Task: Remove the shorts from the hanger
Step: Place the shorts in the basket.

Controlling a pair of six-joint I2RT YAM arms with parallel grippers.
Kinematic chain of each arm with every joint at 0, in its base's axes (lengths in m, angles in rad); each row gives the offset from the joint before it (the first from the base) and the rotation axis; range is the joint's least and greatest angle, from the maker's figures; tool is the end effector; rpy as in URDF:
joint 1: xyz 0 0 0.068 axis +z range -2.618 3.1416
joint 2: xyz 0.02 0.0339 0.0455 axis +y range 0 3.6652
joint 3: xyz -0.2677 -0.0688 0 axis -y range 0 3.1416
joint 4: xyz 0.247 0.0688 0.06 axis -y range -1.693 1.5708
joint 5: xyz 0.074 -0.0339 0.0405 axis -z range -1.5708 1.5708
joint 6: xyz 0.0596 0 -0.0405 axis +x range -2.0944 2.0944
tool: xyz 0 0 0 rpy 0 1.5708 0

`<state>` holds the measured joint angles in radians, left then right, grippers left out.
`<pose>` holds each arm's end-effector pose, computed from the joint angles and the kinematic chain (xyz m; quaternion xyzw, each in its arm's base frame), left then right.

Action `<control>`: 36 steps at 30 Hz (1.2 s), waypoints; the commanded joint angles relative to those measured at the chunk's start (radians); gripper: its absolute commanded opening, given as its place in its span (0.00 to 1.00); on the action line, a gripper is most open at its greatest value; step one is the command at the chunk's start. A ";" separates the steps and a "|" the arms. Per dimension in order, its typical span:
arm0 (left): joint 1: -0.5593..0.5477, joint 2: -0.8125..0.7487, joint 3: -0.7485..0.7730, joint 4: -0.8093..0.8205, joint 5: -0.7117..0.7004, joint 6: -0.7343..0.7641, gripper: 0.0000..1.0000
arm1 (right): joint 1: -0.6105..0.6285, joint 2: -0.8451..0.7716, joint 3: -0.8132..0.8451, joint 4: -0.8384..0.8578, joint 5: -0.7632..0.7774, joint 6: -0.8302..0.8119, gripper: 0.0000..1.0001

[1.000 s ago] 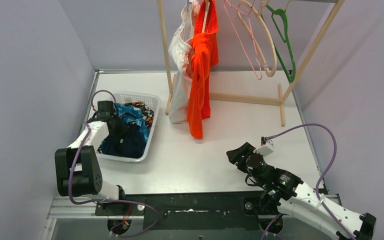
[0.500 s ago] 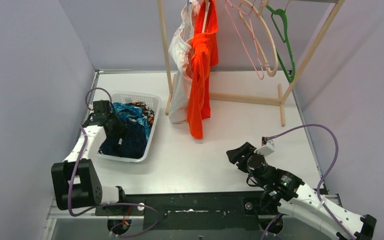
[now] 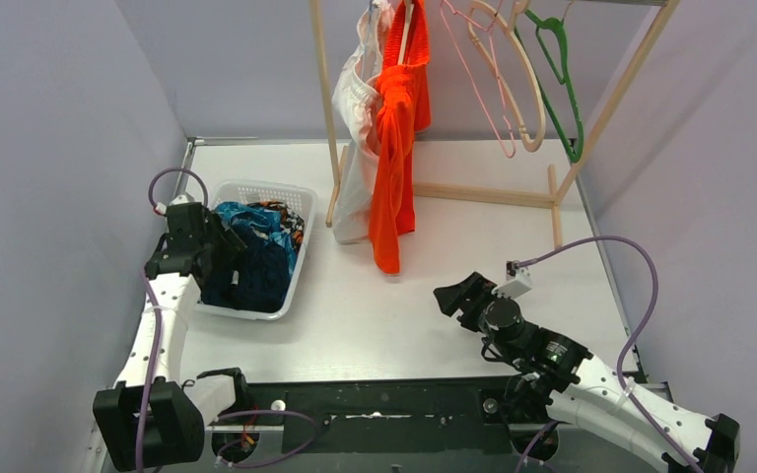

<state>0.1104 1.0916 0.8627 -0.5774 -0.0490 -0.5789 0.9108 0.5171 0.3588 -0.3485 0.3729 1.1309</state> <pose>0.2414 0.0297 0.2571 -0.3220 0.8699 -0.0644 0.3680 0.1115 0.1083 0.2033 0.1865 0.8314 0.3415 0.3967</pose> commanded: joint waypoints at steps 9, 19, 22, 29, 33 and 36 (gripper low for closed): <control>-0.002 -0.048 0.196 0.020 0.205 0.011 0.49 | 0.001 0.013 -0.007 0.080 0.050 0.012 0.74; 0.050 0.149 -0.151 0.188 0.349 -0.103 0.34 | 0.002 -0.040 0.008 0.072 0.036 0.016 0.80; 0.069 0.185 -0.176 0.168 0.357 -0.076 0.33 | 0.002 -0.067 0.019 0.109 0.006 -0.038 0.83; 0.072 0.030 -0.098 0.116 0.328 -0.016 0.37 | 0.002 -0.049 0.139 0.106 -0.035 -0.160 0.84; 0.072 -0.073 -0.071 0.077 0.295 0.031 0.43 | 0.003 0.045 0.227 0.092 -0.077 -0.230 0.85; 0.072 -0.135 -0.070 0.054 0.265 0.080 0.49 | 0.004 0.132 0.298 0.051 -0.077 -0.240 0.84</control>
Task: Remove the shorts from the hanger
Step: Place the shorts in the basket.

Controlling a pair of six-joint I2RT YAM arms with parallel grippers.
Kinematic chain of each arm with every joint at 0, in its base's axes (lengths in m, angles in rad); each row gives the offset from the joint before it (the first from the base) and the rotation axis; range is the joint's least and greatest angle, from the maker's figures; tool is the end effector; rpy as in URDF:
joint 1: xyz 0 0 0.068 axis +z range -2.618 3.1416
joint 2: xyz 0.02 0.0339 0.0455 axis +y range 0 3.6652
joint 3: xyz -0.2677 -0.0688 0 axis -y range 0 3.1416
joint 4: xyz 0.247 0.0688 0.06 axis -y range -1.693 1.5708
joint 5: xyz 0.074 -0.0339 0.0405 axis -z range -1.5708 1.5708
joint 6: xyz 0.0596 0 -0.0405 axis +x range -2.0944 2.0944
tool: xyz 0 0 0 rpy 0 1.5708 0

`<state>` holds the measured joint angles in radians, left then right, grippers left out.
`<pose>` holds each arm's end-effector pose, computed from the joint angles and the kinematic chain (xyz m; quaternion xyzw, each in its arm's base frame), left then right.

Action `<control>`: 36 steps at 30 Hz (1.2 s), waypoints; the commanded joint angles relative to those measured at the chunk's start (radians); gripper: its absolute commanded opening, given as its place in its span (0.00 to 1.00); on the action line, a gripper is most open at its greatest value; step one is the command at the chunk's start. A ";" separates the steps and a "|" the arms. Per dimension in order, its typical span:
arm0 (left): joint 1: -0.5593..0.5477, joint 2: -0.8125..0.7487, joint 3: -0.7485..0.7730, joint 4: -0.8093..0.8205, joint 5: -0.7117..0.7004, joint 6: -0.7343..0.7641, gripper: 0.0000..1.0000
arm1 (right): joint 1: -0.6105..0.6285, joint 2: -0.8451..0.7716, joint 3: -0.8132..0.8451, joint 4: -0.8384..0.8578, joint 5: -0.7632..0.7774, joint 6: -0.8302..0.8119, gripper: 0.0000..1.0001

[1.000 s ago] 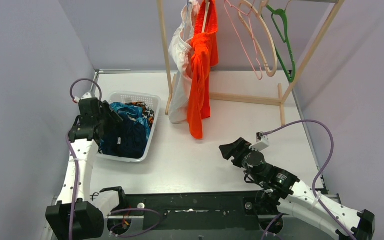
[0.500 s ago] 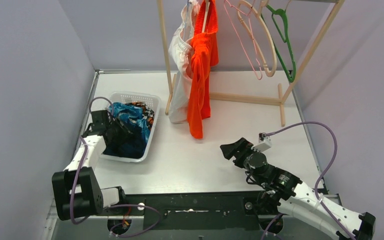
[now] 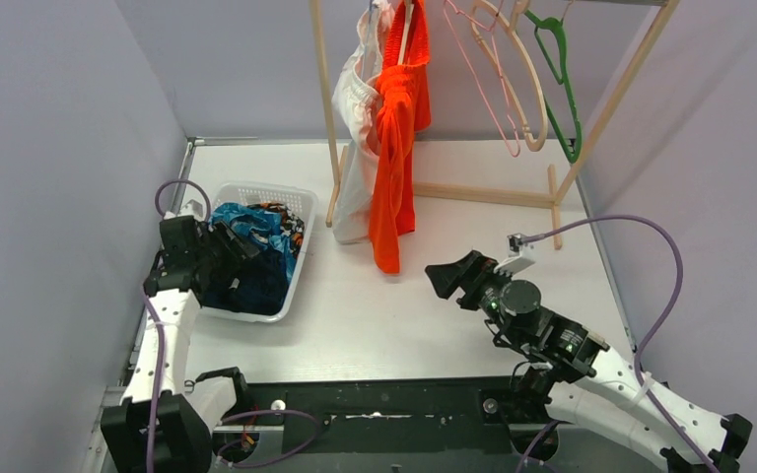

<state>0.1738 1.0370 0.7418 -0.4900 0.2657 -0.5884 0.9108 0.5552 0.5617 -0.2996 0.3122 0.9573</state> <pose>0.2298 0.0245 0.2365 -0.2935 0.8689 -0.1978 0.3461 0.1152 0.1185 0.2784 0.1111 0.7907 0.3994 0.4506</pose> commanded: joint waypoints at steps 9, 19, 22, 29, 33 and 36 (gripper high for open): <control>0.006 -0.160 0.018 -0.002 -0.027 0.113 0.70 | 0.030 0.317 0.319 -0.135 0.142 -0.139 0.82; 0.003 -0.175 -0.017 0.065 -0.045 0.028 0.79 | 0.170 0.579 0.684 -0.304 0.536 -0.350 0.93; 0.004 -0.177 -0.022 0.082 -0.038 0.021 0.80 | 0.167 0.611 0.741 -0.213 0.522 -0.499 0.99; 0.004 -0.186 -0.016 0.076 -0.032 0.035 0.80 | -0.029 0.693 0.926 -0.139 0.233 -0.590 0.98; 0.006 -0.187 -0.019 0.079 -0.037 0.032 0.80 | -0.061 0.758 1.026 -0.132 0.108 -0.579 1.00; 0.006 -0.182 -0.021 0.083 -0.031 0.032 0.80 | -0.097 0.793 1.078 -0.110 0.001 -0.546 0.96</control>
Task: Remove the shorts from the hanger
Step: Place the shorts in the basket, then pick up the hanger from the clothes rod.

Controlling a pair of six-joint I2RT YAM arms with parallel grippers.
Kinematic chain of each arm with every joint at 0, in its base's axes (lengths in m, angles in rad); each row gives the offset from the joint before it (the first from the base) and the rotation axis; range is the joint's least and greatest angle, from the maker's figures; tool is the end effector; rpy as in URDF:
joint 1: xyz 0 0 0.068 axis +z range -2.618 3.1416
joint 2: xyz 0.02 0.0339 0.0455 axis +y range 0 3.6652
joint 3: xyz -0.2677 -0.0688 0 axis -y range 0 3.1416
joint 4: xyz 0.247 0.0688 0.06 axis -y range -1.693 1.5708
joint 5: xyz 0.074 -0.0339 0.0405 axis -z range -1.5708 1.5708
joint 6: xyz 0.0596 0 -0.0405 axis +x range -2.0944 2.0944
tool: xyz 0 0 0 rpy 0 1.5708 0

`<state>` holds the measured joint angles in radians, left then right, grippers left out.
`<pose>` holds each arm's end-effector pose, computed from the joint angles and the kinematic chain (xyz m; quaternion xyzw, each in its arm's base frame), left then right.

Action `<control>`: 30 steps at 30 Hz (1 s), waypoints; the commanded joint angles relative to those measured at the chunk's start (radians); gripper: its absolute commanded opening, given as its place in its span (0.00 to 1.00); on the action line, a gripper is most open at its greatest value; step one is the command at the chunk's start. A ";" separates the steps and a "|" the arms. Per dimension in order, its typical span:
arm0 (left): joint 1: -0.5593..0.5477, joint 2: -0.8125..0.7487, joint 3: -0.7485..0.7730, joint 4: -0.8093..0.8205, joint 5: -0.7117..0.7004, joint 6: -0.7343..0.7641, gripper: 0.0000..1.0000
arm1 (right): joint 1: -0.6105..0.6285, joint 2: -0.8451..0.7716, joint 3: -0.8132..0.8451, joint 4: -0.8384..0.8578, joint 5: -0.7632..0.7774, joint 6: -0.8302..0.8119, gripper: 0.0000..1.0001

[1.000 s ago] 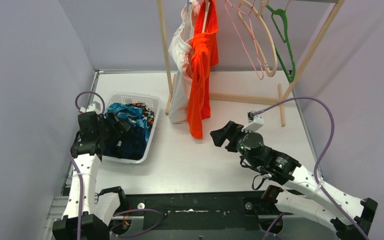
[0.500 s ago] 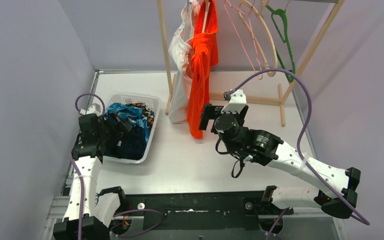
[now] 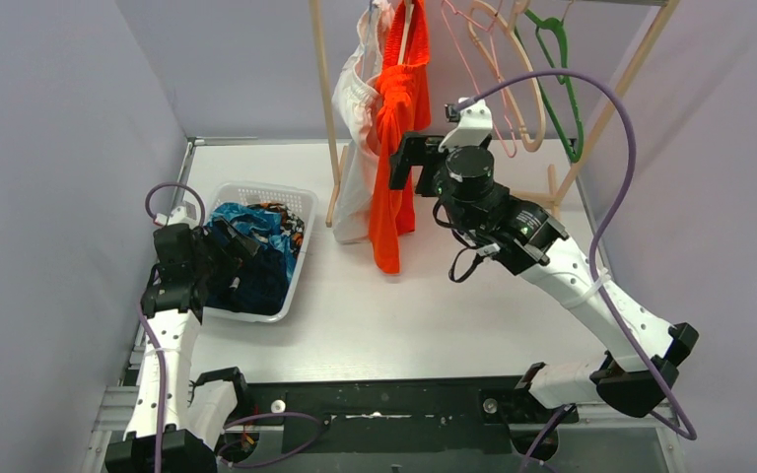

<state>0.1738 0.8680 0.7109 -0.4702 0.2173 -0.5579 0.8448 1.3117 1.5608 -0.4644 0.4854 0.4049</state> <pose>0.2064 0.0232 0.2608 -0.2708 0.8445 -0.1810 0.4250 0.2198 0.2057 0.4642 -0.0179 0.7708 0.2042 0.6032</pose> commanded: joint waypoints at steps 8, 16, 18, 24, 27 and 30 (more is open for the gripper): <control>0.007 -0.008 0.007 0.067 0.023 0.000 0.80 | -0.052 0.185 0.303 0.024 -0.164 -0.036 0.91; 0.007 -0.001 0.006 0.064 0.021 0.001 0.80 | -0.096 0.365 0.559 -0.042 -0.053 -0.076 0.85; 0.007 0.006 0.007 0.061 0.021 0.001 0.80 | -0.095 0.375 0.561 -0.021 -0.020 -0.109 0.83; 0.007 0.020 0.008 0.056 0.020 0.001 0.80 | -0.151 0.374 0.542 -0.047 -0.014 -0.083 0.71; 0.007 0.016 0.007 0.056 0.018 0.001 0.80 | -0.168 0.353 0.524 -0.054 -0.043 -0.083 0.61; 0.006 0.013 0.005 0.062 0.027 0.003 0.80 | -0.168 0.322 0.484 -0.031 -0.082 -0.101 0.52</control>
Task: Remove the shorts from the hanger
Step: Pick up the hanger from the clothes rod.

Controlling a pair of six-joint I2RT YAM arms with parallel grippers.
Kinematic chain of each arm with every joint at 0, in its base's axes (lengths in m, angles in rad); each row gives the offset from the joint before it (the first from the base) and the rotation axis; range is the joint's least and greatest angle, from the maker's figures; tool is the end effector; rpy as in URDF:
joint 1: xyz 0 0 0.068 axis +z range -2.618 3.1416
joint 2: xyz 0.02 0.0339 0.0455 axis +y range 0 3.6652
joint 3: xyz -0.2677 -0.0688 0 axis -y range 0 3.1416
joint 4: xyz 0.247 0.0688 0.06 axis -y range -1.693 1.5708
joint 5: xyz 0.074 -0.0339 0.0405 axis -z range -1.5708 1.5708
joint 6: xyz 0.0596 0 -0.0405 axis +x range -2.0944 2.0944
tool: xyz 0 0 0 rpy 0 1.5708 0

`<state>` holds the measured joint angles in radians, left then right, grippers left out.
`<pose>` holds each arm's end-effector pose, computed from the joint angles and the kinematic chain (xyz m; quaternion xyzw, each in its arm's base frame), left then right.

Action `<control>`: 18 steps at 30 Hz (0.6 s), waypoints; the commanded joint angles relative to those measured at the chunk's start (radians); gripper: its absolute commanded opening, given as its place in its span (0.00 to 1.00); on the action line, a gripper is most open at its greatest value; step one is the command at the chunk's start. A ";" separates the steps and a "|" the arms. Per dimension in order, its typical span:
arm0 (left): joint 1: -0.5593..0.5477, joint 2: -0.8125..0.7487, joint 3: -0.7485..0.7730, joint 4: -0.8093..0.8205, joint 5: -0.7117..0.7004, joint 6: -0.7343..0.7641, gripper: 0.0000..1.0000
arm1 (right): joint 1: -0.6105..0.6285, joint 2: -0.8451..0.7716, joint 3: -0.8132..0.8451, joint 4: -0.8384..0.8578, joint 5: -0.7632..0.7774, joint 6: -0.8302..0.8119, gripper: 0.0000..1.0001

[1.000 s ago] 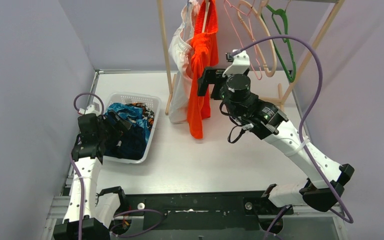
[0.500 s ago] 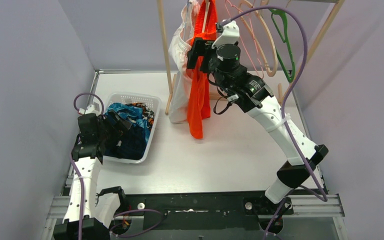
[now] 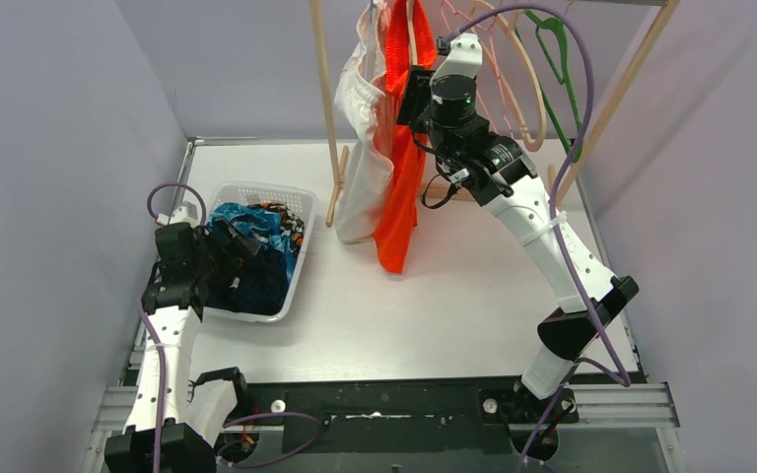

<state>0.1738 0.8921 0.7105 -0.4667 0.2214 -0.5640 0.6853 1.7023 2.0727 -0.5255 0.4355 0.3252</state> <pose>0.2101 0.0236 0.2565 -0.2751 0.8479 -0.1828 0.4148 0.3180 0.2275 0.5045 0.0053 0.7550 0.1637 0.6350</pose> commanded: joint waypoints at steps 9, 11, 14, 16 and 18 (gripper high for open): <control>0.003 -0.018 0.001 0.062 0.037 0.012 0.80 | -0.018 -0.070 -0.037 0.111 -0.129 -0.109 0.62; 0.001 -0.020 0.000 0.065 0.041 0.012 0.80 | -0.034 -0.044 -0.009 0.093 -0.139 -0.100 0.63; 0.000 -0.022 -0.001 0.065 0.043 0.013 0.80 | -0.078 0.020 0.090 0.005 -0.173 -0.068 0.63; -0.001 -0.023 -0.002 0.065 0.045 0.014 0.80 | -0.088 0.049 0.130 -0.026 -0.185 -0.064 0.62; -0.002 -0.023 -0.002 0.064 0.044 0.015 0.80 | -0.089 0.058 0.133 -0.024 -0.215 -0.072 0.59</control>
<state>0.1726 0.8894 0.7048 -0.4652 0.2443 -0.5636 0.6136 1.7378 2.1513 -0.5262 0.2852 0.2657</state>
